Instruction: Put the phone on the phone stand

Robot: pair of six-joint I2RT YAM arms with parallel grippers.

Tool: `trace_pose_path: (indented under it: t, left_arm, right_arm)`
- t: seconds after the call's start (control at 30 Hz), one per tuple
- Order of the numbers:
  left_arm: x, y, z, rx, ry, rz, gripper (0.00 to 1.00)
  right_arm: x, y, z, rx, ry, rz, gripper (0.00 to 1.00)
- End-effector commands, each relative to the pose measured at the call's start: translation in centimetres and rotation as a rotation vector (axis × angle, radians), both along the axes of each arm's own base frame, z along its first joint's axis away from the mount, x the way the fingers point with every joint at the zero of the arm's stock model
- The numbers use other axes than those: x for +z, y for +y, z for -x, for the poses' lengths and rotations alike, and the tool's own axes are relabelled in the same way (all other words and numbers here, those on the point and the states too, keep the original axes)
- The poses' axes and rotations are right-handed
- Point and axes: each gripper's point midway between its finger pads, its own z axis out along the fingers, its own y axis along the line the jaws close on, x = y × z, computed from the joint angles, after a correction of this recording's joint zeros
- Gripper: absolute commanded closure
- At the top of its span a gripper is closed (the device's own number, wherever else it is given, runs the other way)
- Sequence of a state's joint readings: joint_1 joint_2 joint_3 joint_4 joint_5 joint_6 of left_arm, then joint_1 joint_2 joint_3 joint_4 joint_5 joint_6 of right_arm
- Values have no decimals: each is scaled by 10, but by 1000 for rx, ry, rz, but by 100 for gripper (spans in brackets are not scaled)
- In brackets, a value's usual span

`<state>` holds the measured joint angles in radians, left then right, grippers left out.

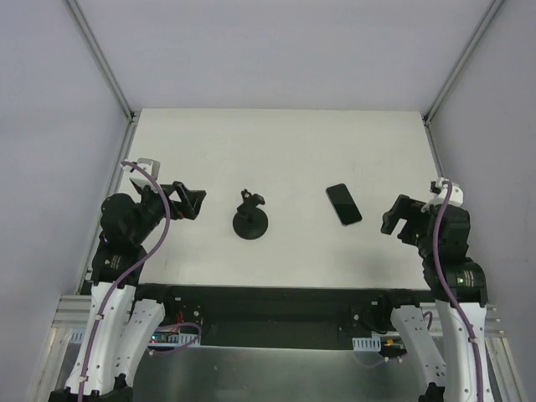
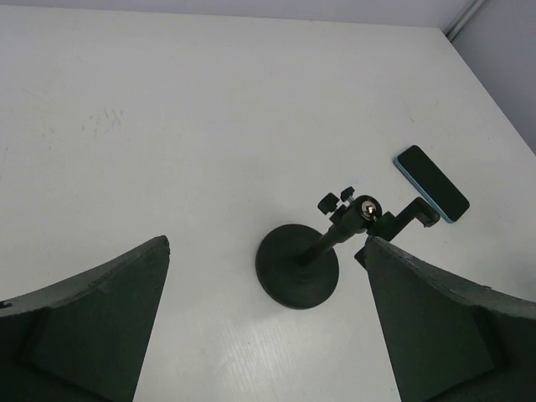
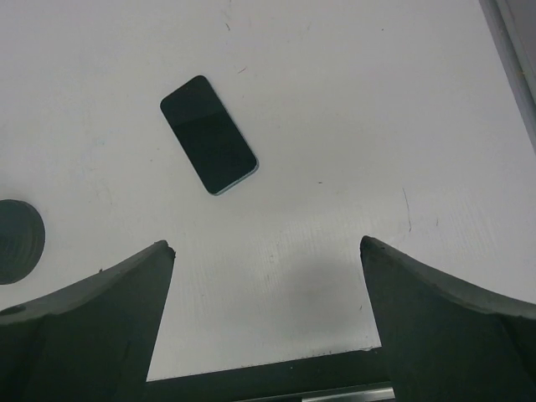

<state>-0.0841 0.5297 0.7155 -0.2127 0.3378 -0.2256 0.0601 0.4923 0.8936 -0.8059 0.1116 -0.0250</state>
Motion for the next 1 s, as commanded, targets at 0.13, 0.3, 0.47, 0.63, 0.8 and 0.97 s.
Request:
trace_pose_path:
  t: [0.13,0.3,0.47,0.63,0.8,0.97]
  left_arm:
    - [11,-13,-2,-72,-18,37,1]
    - [7,-15,-4,-82,-2,42,1]
    - [5,-15,-5,-85,7,42,1]
    - [4,-17,-5,-98,13,46,1]
    - [4,-19,-5,-106,19,50,1]
    - [3,-20,-5,-112,23,52,1]
  right_arm:
    - [1,68,-43,189,90,-184,4]
    - [22,138,-61,328,20,-199,4]
    - [27,205,-69,425,46,-224,4]
    - [40,277,-63,543,32,-339,4]
    - [40,323,-55,609,73,-461,4]
    - [19,355,-55,593,179,-588,4]
